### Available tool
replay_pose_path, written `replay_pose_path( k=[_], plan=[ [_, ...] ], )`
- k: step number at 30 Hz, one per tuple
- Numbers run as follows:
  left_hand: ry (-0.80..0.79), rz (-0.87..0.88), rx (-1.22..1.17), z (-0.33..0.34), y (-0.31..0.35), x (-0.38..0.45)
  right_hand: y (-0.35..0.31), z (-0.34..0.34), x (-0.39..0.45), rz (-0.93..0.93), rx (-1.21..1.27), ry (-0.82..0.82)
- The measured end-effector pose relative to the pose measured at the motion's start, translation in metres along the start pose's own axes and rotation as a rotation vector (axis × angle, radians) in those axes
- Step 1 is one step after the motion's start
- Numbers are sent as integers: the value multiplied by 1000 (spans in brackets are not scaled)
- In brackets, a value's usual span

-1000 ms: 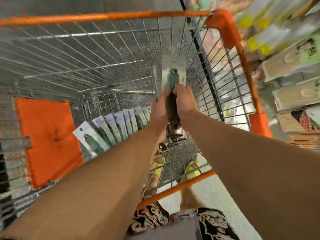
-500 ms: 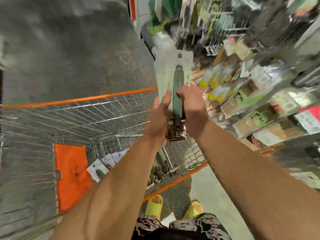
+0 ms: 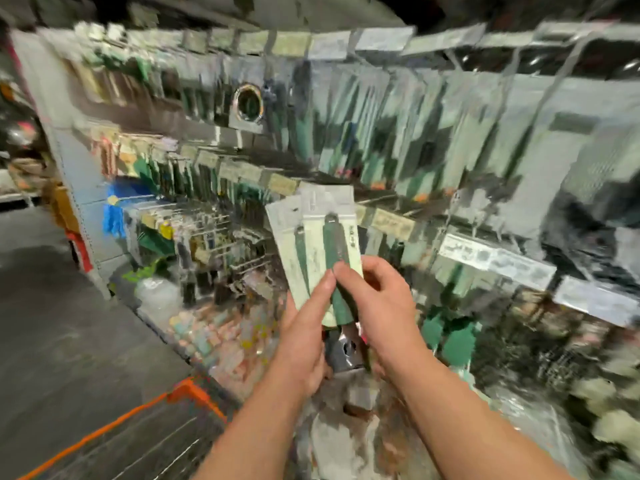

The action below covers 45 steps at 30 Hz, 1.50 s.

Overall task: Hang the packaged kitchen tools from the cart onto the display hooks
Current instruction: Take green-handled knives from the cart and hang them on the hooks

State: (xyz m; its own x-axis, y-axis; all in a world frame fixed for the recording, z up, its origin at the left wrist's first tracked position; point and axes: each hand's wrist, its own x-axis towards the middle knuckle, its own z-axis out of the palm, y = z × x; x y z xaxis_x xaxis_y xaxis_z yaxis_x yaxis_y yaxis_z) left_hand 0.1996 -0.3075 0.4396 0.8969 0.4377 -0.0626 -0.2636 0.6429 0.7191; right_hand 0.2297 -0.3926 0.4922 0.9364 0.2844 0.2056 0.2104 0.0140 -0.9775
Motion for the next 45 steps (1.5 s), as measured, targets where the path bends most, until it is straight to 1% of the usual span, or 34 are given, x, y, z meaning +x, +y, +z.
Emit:
replay_pose_path(
  k=[4,7,10,13,16,21,23,26,32,36,39,42,45],
  plan=[
    [-138,18,77,77,-2,5,-35,-67,12,-122,-72,131],
    [-247,54,156,124,-9,7,-50,-110,18,-148,-101,227],
    [-326,73,226,159,-22,11,-61,-145,20,-147,-101,257],
    [-362,129,299,186,-34,19,-70,-174,27,-145,-132,257],
    [-386,137,324,208,-42,25,-76,-199,36,-132,-98,257],
    [-342,132,349,224,-52,33,-80,-222,42,-75,45,183],
    [-348,126,370,227,-54,32,-79,-227,43,-68,79,167],
    [-357,126,392,229,-54,32,-76,-234,50,-74,87,210],
    [-329,114,429,234,-54,40,-70,-249,61,-106,22,264],
    [-334,110,406,239,-57,50,-67,-253,66,-175,-88,329],
    [-359,101,394,239,-55,57,-68,-251,68,-217,-153,397],
    [-331,70,384,232,-51,68,-76,-245,72,-275,-204,401],
    [-303,51,354,220,-45,84,-89,-234,86,-330,-314,428]
  ],
)
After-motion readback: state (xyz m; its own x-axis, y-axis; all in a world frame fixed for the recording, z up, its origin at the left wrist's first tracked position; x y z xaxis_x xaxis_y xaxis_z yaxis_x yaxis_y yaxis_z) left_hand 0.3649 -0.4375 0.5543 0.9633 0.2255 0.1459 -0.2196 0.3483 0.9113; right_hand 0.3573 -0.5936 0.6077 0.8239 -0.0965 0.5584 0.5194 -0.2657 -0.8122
